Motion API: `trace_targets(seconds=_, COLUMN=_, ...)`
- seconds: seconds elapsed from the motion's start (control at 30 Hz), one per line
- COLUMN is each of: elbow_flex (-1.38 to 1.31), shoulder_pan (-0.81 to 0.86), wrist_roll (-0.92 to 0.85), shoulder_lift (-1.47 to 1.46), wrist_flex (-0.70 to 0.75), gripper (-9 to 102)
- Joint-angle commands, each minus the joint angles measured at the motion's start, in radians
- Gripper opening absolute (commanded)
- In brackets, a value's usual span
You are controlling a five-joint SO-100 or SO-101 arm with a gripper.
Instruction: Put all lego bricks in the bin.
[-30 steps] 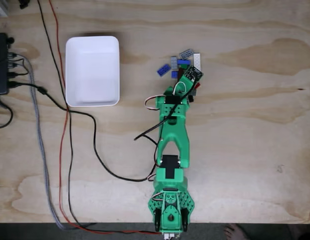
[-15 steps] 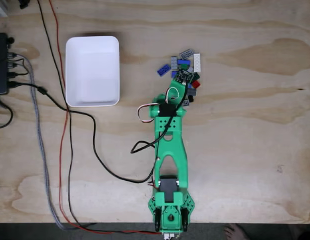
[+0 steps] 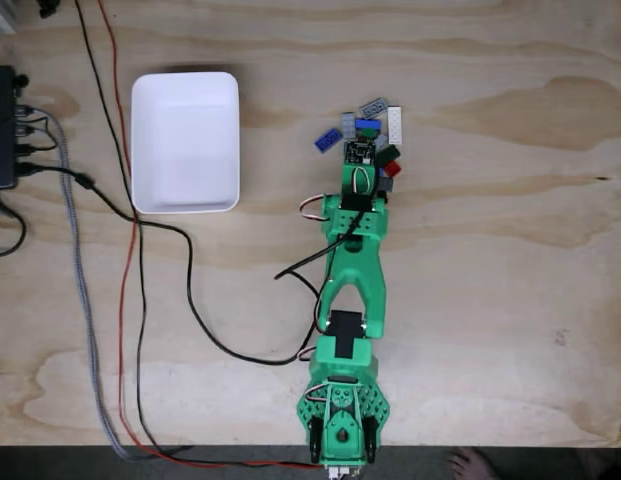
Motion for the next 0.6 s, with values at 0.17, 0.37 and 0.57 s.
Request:
trace_targets(seconds=0.17, elbow_flex=-0.048, shoulder_pan=-0.081, wrist_roll=0.038, shoulder_lift=-0.002, wrist_flex=-0.091, gripper=13)
trace_targets(seconds=0.37, elbow_flex=0.012, shoulder_pan=-0.12, wrist_roll=0.069, shoulder_lift=0.057, wrist_flex=-0.15, gripper=0)
trace_targets(seconds=0.57, elbow_flex=0.092, shoulder_pan=-0.187, wrist_roll=0.318, shoulder_lift=0.591, wrist_flex=-0.158, gripper=0)
